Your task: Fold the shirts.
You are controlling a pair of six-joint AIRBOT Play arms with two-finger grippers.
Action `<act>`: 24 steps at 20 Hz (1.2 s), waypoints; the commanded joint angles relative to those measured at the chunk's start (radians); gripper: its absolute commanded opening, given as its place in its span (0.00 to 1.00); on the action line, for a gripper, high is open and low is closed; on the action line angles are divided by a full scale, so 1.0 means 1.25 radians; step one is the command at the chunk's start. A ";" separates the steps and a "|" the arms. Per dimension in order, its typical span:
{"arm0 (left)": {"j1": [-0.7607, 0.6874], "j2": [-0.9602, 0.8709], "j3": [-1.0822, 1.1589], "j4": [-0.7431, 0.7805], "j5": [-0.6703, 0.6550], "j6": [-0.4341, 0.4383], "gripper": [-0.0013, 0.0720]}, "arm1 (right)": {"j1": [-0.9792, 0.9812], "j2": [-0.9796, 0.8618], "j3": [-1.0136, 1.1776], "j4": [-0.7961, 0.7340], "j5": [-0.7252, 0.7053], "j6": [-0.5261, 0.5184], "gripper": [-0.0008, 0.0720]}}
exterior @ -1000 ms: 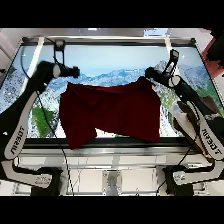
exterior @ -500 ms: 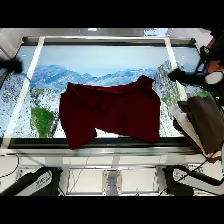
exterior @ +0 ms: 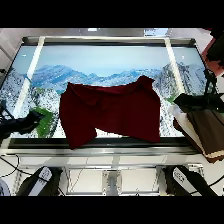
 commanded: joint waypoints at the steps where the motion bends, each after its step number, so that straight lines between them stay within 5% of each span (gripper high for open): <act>1: 0.022 -0.142 -0.052 -0.242 -0.019 0.091 0.77 | -0.002 0.062 -0.055 0.071 0.020 -0.009 0.67; 3: 0.021 -0.248 -0.036 -0.342 -0.042 0.175 0.77 | -0.002 0.083 -0.063 0.107 0.023 -0.020 0.67; 6: 0.021 -0.352 0.011 -0.375 -0.026 0.204 0.77 | -0.002 0.103 -0.063 0.143 0.038 -0.020 0.67; 9: 0.015 -0.406 0.065 -0.375 -0.032 0.211 0.77 | -0.002 0.105 -0.063 0.184 0.044 -0.021 0.67; 12: -0.017 -0.422 0.113 -0.336 -0.009 0.210 0.62 | -0.002 0.105 -0.063 0.213 0.044 -0.020 0.67; 22: -0.168 -0.487 0.138 -0.280 -0.008 0.203 0.61 | -0.002 0.105 -0.063 0.239 0.073 -0.020 0.67; 23: -0.176 -0.487 0.138 -0.274 -0.016 0.203 0.48 | -0.002 0.105 -0.063 0.239 0.078 -0.020 0.67; 24: -0.180 -0.487 0.138 -0.275 -0.028 0.204 0.20 | -0.002 0.105 -0.063 0.239 0.087 -0.020 0.67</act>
